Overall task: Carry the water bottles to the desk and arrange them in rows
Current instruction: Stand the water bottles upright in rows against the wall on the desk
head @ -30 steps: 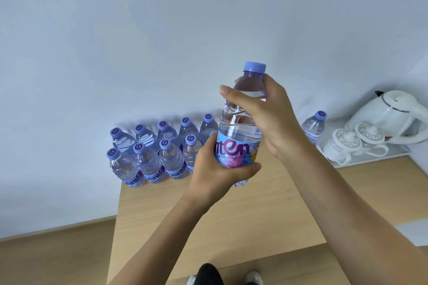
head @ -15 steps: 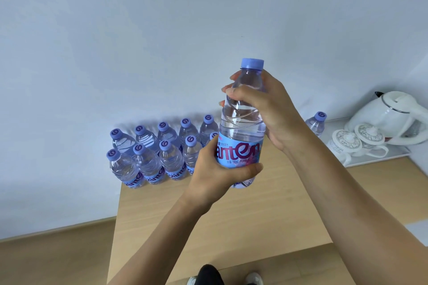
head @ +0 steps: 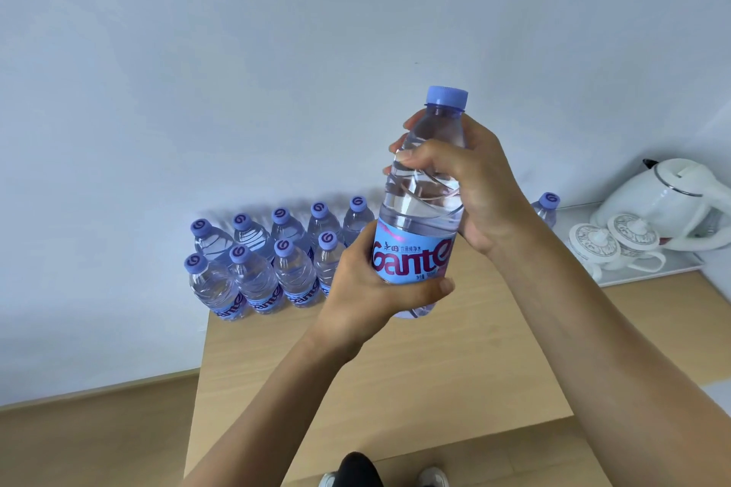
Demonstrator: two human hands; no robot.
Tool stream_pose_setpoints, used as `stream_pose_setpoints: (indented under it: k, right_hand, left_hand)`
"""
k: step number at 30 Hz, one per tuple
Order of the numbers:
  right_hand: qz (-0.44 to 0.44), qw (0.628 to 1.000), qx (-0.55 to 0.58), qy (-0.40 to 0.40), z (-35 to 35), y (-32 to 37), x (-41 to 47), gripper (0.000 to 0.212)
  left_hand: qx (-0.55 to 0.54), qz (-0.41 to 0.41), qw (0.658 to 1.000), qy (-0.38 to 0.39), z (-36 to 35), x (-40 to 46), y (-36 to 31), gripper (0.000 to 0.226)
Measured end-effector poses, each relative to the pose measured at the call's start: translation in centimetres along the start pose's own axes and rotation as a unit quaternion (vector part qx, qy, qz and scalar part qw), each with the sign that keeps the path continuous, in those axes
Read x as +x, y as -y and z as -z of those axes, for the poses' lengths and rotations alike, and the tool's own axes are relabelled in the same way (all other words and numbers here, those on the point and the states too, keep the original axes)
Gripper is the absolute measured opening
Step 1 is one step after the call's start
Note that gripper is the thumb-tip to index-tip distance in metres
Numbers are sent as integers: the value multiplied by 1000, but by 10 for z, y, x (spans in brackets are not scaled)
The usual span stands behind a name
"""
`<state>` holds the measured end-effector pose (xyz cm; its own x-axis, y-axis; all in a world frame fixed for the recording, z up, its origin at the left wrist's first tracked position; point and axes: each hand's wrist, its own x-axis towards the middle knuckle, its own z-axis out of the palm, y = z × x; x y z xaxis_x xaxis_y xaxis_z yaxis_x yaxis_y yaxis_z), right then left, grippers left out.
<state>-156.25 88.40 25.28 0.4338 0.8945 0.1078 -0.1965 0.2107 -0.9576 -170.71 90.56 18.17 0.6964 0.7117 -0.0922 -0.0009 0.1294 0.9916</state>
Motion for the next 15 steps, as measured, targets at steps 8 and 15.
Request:
stream_pose_setpoints:
  k: [8, 15]
  right_hand:
    - [28, 995, -79, -47, -5, -3, -4, 33]
    - [13, 998, -47, -31, -6, -5, -2, 16]
  left_hand:
    - [34, -44, 996, -64, -9, -3, -2, 44]
    - [38, -20, 999, -27, -1, -7, 0, 55]
